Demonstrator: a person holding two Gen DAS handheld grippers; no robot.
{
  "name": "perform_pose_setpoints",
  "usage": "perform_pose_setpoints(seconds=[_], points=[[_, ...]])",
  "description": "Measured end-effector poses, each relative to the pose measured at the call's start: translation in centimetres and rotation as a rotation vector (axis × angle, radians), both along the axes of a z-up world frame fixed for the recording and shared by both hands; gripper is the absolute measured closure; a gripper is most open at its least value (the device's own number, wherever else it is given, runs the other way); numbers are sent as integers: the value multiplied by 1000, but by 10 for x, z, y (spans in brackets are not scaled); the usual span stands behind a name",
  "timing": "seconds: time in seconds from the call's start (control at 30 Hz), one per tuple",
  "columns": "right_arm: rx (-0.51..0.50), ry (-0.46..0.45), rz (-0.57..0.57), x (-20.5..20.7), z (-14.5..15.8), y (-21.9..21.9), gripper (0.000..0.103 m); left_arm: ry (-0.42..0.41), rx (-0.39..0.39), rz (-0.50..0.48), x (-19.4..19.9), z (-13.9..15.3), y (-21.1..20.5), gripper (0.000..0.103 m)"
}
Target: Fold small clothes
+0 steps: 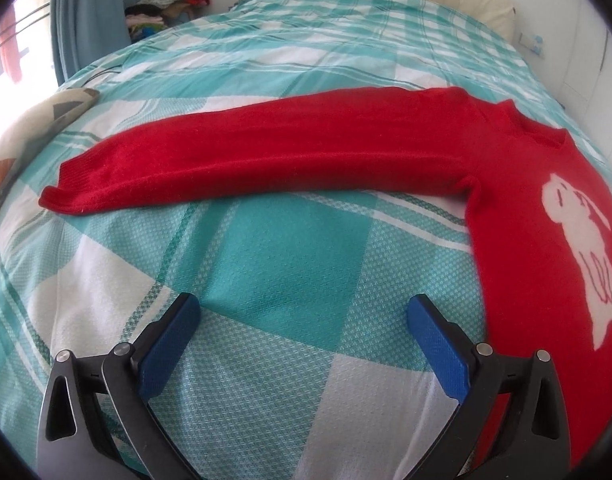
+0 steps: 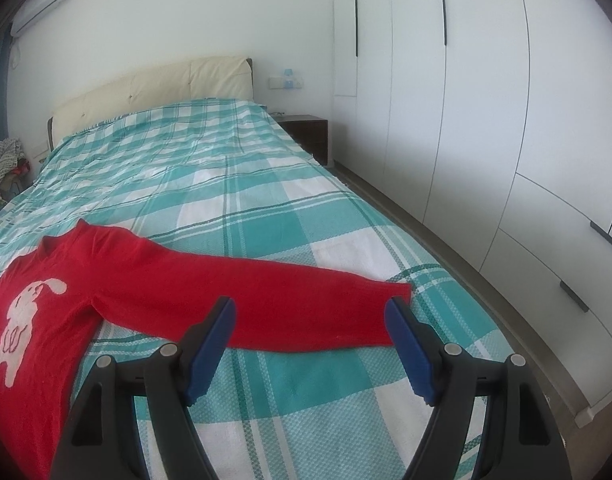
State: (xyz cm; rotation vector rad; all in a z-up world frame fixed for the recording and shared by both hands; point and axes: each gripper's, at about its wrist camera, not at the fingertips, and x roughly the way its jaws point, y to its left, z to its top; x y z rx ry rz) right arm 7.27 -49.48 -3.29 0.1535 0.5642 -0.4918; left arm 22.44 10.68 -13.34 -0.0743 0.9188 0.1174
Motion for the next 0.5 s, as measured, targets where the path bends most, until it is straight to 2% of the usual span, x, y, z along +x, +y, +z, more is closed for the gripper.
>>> perform_pose_setpoints(seconds=[0.07,0.5], points=[[7,2,4,1,-1,0,27,4,18,-2,0,-1,-3,0],[20,3,4,2,-2,-1,27,21,3,-4,2,-2,-1,0]])
